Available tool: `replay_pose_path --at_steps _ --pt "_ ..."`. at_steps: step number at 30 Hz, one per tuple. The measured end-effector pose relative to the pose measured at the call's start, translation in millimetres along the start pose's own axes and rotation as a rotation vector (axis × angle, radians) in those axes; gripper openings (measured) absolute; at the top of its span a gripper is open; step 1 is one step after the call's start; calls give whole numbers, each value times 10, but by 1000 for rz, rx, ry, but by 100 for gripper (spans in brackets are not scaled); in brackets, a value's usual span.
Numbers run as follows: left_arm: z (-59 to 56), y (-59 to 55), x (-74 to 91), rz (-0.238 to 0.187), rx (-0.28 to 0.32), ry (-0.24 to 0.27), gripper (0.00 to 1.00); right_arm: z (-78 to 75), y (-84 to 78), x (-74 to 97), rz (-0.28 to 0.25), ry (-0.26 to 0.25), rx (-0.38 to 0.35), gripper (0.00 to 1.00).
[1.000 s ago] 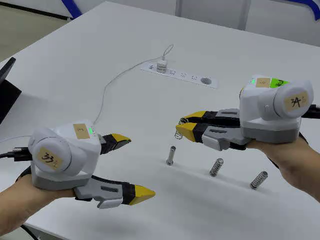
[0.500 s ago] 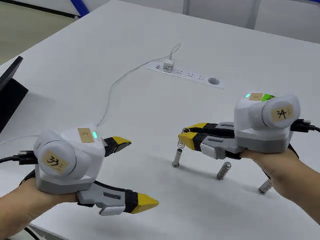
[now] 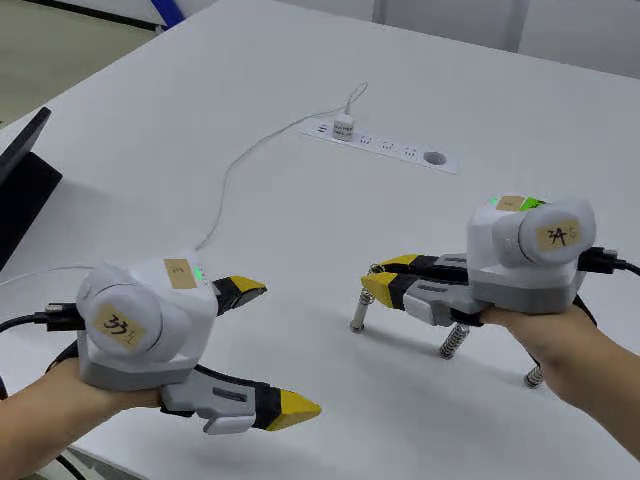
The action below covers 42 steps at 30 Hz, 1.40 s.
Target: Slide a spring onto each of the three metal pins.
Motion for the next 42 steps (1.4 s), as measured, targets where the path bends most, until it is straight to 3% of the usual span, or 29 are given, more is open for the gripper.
replay_pose_path --at_steps 6,14,21,42 --pt "2 -17 -10 7 3 -1 84 15 -57 -51 7 -2 -4 11" --pt "21 -35 2 17 12 8 83 29 -179 -131 56 -9 57 11" --pt "7 -39 -12 22 17 7 83 48 -300 -227 80 -7 60 12" --pt "-24 -53 -28 30 25 0 82 57 -369 -257 109 -8 54 12"
Point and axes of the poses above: the centre of the closed fingertips' face, and the gripper's own axes: x roughly backward along the fingers, z roughly to its left, y roughly out of its top, the point moved 6 cm from there along x, roughly backward along the fingers, and after that the axes turned 1 degree about -x, right-handed, at the moved point
